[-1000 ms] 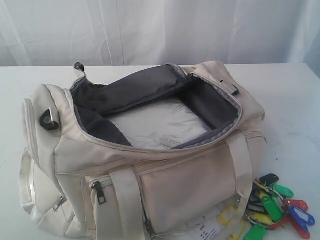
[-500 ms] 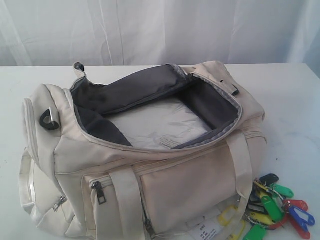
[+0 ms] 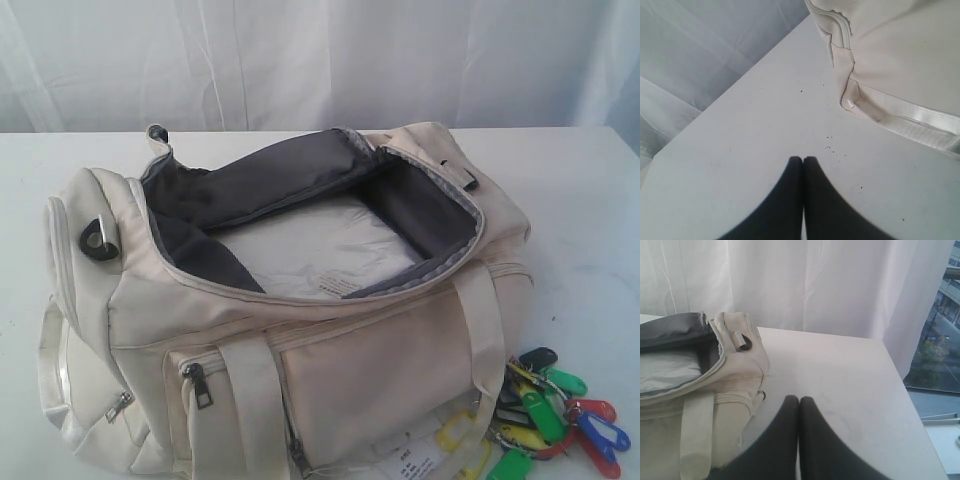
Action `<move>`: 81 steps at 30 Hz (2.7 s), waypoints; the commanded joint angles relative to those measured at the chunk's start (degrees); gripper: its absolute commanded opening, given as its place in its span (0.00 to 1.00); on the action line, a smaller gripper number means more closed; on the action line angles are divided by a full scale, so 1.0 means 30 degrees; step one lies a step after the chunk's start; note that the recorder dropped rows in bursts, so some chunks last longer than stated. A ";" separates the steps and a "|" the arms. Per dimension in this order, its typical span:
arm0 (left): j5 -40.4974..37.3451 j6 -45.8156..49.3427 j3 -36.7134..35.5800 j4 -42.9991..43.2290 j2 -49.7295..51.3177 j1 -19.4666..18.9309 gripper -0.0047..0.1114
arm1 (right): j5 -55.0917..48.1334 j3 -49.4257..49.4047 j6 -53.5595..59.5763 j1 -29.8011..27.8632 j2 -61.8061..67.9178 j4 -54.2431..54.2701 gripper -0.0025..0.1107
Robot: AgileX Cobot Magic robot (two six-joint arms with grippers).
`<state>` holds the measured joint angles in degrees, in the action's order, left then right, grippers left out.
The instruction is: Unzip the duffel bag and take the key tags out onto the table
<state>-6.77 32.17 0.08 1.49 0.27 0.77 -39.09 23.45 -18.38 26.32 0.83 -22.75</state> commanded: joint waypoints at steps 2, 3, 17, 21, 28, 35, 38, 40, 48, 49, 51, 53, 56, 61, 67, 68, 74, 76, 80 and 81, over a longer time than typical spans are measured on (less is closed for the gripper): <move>0.0078 -0.0079 -0.0027 0.0029 -0.0091 -0.0046 0.04 | 0.0088 -0.0072 -0.0082 -0.0104 -0.0104 -0.0028 0.02; -0.0117 -0.0079 -0.0027 0.0029 -0.0091 -0.0046 0.04 | 0.0088 -0.0072 -0.0082 -0.0104 -0.0104 -0.0028 0.02; -0.4428 -1.0902 -0.0027 -0.0498 -0.0091 -0.0046 0.04 | 0.0088 -0.0072 -0.0082 -0.0104 -0.0097 0.0007 0.02; -0.4428 -1.0902 -0.0027 -0.0498 -0.0091 -0.0046 0.04 | 0.0088 -0.0072 -0.0082 -0.0104 -0.0097 0.0007 0.02; -0.4395 -1.2567 -0.0027 -0.0498 -0.0091 -0.0046 0.04 | 0.0291 -0.0213 -0.0082 -0.1067 0.0032 0.0007 0.02; -0.4082 -1.2751 -0.0027 -0.0498 -0.0091 -0.0046 0.04 | 0.3202 -0.2567 -0.0082 -0.1945 0.0032 -0.0038 0.02; -0.4071 -1.2751 -0.0027 -0.0498 -0.0091 -0.0046 0.04 | 0.3624 -0.4075 -0.0082 -0.1945 0.0032 0.0010 0.02; -0.4036 -1.2751 -0.0027 -0.0498 -0.0091 -0.0046 0.04 | 0.4389 -0.5317 -0.0082 -0.1945 0.0032 -0.0292 0.02; -0.3910 -1.2751 -0.0027 -0.0498 -0.0091 -0.0046 0.04 | 0.7771 -0.7818 0.0061 -0.1945 -0.0276 -0.0436 0.02; -0.3868 -1.2751 -0.0027 -0.0498 -0.0091 -0.0046 0.04 | 0.8085 -0.7818 0.0061 -0.1945 -0.0276 -0.0436 0.02; -0.3390 -1.2751 -0.0027 -0.0498 -0.0091 -0.0046 0.04 | 0.8416 -0.7818 0.0061 -0.1945 -0.0276 -0.0436 0.02; -0.2425 -1.2751 -0.0027 -0.0498 -0.0091 -0.0046 0.04 | 0.8416 -0.7818 0.0061 -0.1945 -0.0276 -0.0436 0.02; -0.1612 -1.2751 -0.0027 -0.0498 -0.0091 -0.0046 0.04 | 0.8382 -0.7818 0.0061 -0.1993 -0.0276 -0.0436 0.02; -0.1702 -1.2751 -0.0027 -0.0498 -0.0091 -0.0046 0.04 | 0.8417 -0.7818 0.0061 -0.3664 -0.0276 -0.0436 0.02; -0.1699 -1.2751 -0.0027 -0.0396 -0.0091 -0.0046 0.04 | 0.8337 -0.7818 0.0061 -0.4687 -0.0276 -0.0436 0.02; -0.1699 -1.2751 -0.0027 -0.0390 -0.0091 -0.0046 0.04 | 0.8337 -0.7818 0.0061 -0.4687 -0.0276 -0.0436 0.02; -0.1699 -1.2751 -0.0027 -0.0390 -0.0091 -0.0046 0.04 | 0.8337 -0.7818 0.0061 -0.4687 -0.0276 -0.0436 0.02; -0.1699 -1.2751 -0.0027 -0.0390 -0.0091 -0.0046 0.04 | 0.8264 -0.7818 0.0061 -0.4547 -0.0276 0.0534 0.02; -0.1699 -1.2751 -0.0027 -0.0390 -0.0091 -0.0046 0.04 | 0.7137 -0.7818 0.0061 -0.4547 -0.0276 0.7037 0.02; -0.1699 -1.2751 -0.0027 -0.0390 -0.0091 -0.0046 0.04 | 0.6850 -0.7818 -0.0141 -0.4547 -0.0276 0.7807 0.02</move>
<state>-12.01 -5.54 0.19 0.72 0.27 0.77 -17.10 0.23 -18.38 12.63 0.30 -5.07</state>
